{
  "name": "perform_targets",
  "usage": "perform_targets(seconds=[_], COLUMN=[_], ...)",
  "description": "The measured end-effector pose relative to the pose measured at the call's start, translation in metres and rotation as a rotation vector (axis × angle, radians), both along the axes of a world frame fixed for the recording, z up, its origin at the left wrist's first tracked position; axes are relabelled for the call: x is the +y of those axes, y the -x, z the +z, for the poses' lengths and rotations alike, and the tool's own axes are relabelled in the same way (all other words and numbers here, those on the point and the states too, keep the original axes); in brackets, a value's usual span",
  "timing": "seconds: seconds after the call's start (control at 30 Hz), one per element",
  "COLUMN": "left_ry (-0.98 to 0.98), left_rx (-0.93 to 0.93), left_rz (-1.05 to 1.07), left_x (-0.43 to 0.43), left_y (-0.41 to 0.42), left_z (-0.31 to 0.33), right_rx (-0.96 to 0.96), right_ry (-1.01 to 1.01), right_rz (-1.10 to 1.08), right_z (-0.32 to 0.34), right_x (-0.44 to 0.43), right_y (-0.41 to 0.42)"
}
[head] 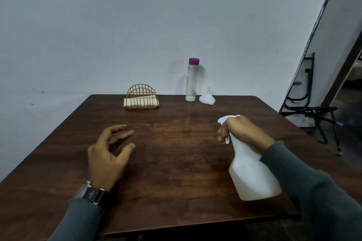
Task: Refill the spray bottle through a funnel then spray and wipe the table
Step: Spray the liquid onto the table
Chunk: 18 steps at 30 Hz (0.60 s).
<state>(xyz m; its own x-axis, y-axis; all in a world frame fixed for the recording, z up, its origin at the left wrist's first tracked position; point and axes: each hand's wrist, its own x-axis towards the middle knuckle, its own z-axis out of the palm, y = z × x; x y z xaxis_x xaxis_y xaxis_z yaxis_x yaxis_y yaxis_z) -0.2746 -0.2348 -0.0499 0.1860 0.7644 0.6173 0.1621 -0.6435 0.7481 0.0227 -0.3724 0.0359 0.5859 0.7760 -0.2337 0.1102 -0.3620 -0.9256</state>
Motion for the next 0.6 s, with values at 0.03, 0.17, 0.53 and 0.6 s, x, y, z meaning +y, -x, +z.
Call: perform_targets(seconds=[0.03, 0.17, 0.53, 0.6], left_ry=[0.005, 0.022, 0.070, 0.060], left_rx=[-0.011, -0.068, -0.188, -0.180], left_rz=[-0.002, 0.019, 0.090, 0.105], left_x=[-0.001, 0.001, 0.008, 0.008], left_y=[0.000, 0.000, -0.002, -0.003], left_z=[0.000, -0.001, -0.005, -0.005], right_rx=[0.029, 0.055, -0.050, -0.060], right_ry=[-0.004, -0.011, 0.038, 0.035], right_rz=[0.046, 0.397, 0.684, 0.685], right_z=[0.000, 0.004, 0.008, 0.008], right_x=[0.001, 0.003, 0.006, 0.007], right_y=[0.003, 0.033, 0.063, 0.064])
